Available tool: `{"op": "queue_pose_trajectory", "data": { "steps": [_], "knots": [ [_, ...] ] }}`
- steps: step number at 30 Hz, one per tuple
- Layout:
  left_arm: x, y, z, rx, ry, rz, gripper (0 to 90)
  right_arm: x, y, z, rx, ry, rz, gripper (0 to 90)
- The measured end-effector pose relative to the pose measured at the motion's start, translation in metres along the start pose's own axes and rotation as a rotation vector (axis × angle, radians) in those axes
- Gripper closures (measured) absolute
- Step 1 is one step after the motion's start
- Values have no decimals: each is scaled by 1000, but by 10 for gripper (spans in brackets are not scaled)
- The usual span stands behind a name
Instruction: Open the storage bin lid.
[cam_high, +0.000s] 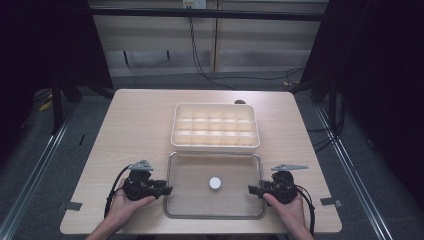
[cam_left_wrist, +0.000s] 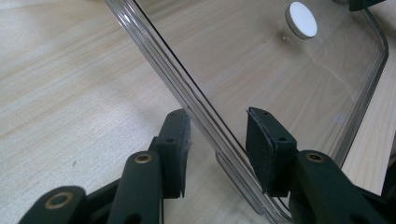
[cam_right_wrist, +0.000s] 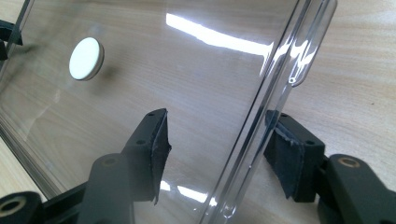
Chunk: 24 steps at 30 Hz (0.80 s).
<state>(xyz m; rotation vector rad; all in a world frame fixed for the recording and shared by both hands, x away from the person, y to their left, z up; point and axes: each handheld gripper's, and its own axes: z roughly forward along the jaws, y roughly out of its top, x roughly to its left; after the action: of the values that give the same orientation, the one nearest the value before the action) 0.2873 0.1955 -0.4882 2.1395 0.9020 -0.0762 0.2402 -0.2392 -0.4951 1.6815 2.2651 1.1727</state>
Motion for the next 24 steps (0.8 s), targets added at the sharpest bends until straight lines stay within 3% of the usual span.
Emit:
{"op": "queue_pose_trajectory", "data": {
  "steps": [8,10,11,12,13,14,19,24],
  "knots": [
    [0,1,1,9,-6,10,582,0,0,-1,-35,-49,-26,436],
    [0,1,2,14,13,6,577,-1,0,-2,-44,-48,-27,444],
    [-2,1,1,13,48,33,566,-2,0,-3,-54,-47,-26,451],
    [-2,1,1,11,53,42,608,-3,0,-4,-59,-43,-21,439],
    [-2,1,1,2,33,32,595,-3,0,-4,-55,-48,-18,434],
    [-1,1,1,-5,16,26,582,-4,0,-4,-60,-48,-16,465],
    [-2,1,1,0,42,33,530,-6,1,-8,-89,-25,-8,435],
    [-2,3,-12,-65,58,20,450,-9,3,-22,-163,11,-28,386]
  ]
}}
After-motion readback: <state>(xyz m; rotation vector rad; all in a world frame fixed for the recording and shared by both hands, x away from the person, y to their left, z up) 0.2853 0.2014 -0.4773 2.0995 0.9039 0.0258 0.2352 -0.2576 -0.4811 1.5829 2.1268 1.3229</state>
